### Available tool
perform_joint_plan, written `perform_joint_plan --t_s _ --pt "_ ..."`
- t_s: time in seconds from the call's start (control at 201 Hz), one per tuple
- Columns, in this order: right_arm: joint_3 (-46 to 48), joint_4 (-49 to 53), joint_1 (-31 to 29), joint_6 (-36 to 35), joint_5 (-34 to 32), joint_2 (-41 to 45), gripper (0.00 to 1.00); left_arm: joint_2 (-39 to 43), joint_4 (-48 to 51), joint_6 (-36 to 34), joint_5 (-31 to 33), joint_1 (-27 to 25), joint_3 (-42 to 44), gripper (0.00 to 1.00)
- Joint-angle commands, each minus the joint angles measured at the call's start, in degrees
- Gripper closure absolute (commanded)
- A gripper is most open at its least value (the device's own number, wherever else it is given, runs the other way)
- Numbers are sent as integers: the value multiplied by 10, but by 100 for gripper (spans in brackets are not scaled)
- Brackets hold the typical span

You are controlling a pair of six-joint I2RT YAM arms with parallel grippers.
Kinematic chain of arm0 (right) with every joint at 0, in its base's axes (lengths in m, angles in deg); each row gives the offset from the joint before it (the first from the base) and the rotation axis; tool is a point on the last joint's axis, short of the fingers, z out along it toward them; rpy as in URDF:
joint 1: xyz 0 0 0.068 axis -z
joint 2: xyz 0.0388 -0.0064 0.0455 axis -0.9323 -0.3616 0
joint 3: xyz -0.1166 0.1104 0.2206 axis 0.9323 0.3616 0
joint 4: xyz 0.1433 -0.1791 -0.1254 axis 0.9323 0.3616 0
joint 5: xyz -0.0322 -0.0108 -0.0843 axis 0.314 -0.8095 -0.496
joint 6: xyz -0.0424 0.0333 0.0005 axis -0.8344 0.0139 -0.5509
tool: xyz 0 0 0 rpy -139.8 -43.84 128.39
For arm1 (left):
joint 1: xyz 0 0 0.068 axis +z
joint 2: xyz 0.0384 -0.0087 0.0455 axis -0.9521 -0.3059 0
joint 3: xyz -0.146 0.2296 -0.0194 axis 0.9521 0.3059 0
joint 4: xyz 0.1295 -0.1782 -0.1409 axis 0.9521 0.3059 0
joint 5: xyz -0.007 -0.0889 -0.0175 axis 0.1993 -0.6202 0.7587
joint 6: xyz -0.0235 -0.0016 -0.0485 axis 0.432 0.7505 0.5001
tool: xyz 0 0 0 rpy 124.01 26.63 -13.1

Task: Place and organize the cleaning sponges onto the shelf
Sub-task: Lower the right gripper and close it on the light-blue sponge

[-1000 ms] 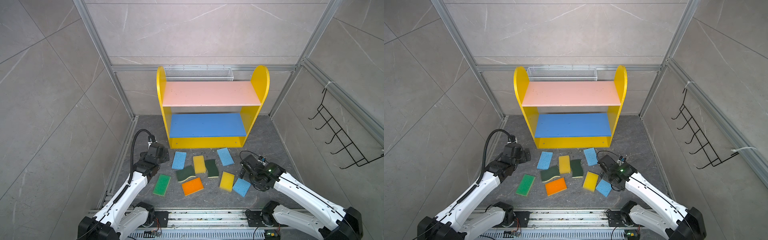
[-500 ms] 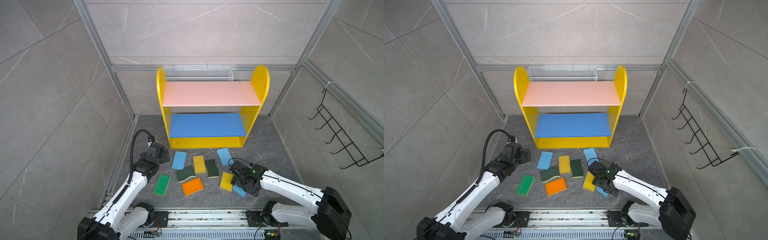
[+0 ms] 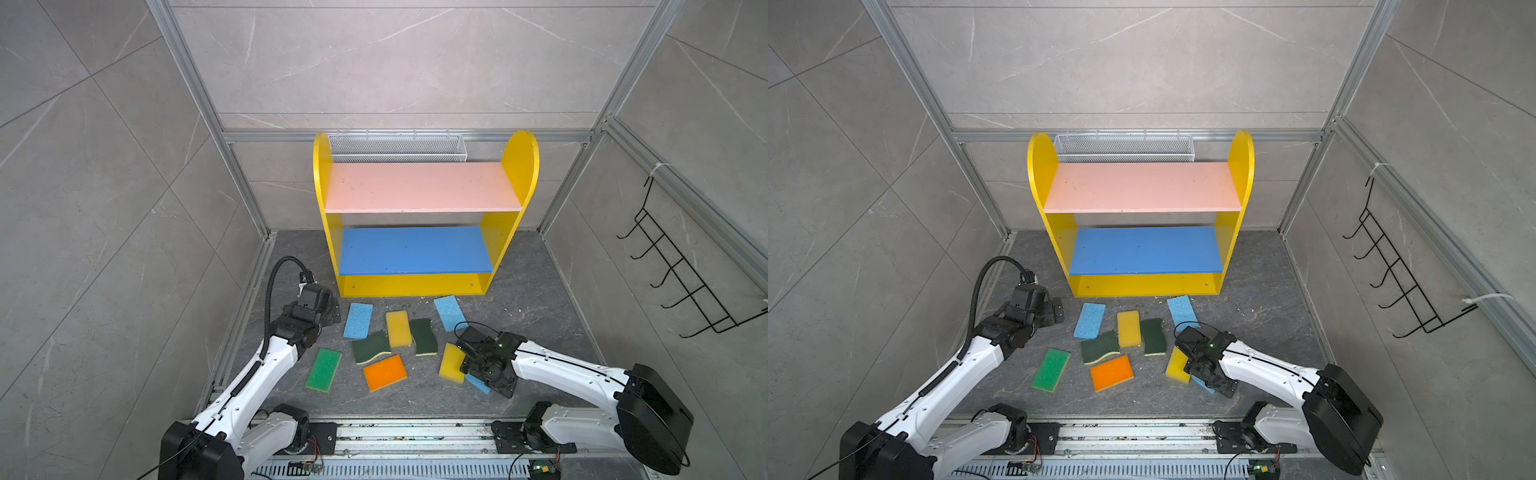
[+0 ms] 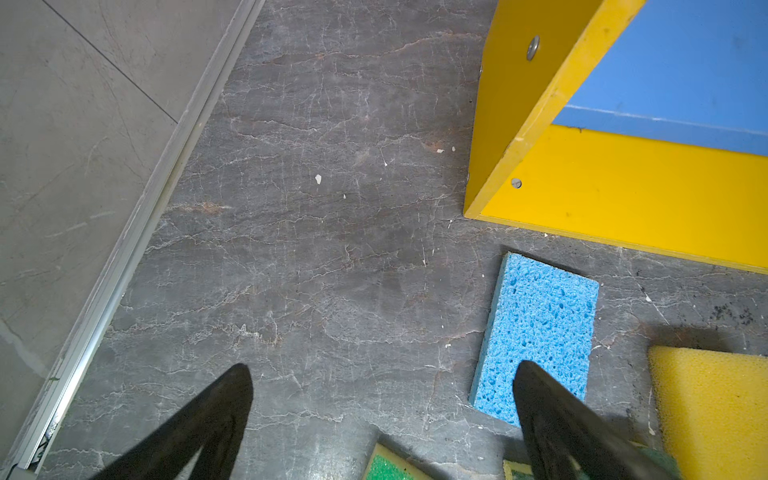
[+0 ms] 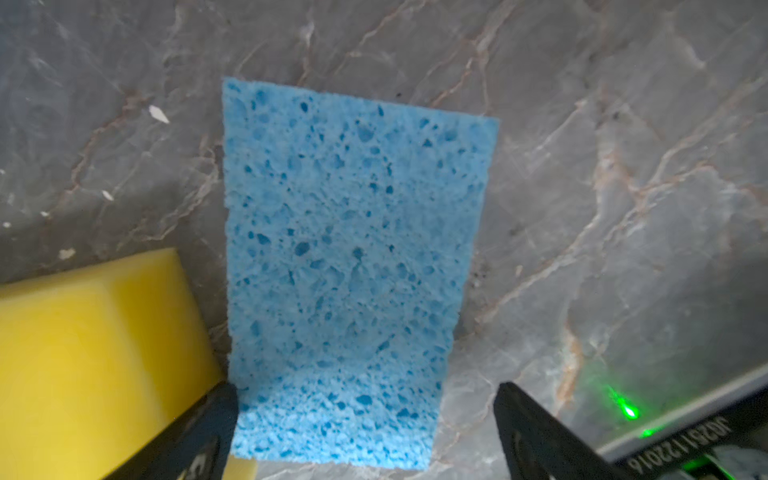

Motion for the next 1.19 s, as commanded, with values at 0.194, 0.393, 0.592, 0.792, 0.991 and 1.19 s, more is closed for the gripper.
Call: perform_joint_plan --t_s 0.194,0.393,0.592,0.792,0.991,1.19 --pt "27 -41 -2 -5 -4 -2 1 -22 8 4 -8 -5 -23 0" --pt "31 -44 -3 -13 -3 -23 1 -31 14 3 -7 -7 -29 0" --pt "50 -73 -3 -29 18 -38 1 -27 19 5 -4 -9 -30 0" --pt "48 -70 -3 -64 37 -39 4 -26 22 7 -4 -11 -36 0" --pt "45 -52 -3 -52 55 -25 5 -21 30 9 -4 -14 -40 0" --pt "51 -32 -2 -16 69 -1 5 -18 33 12 -10 -15 -35 0"
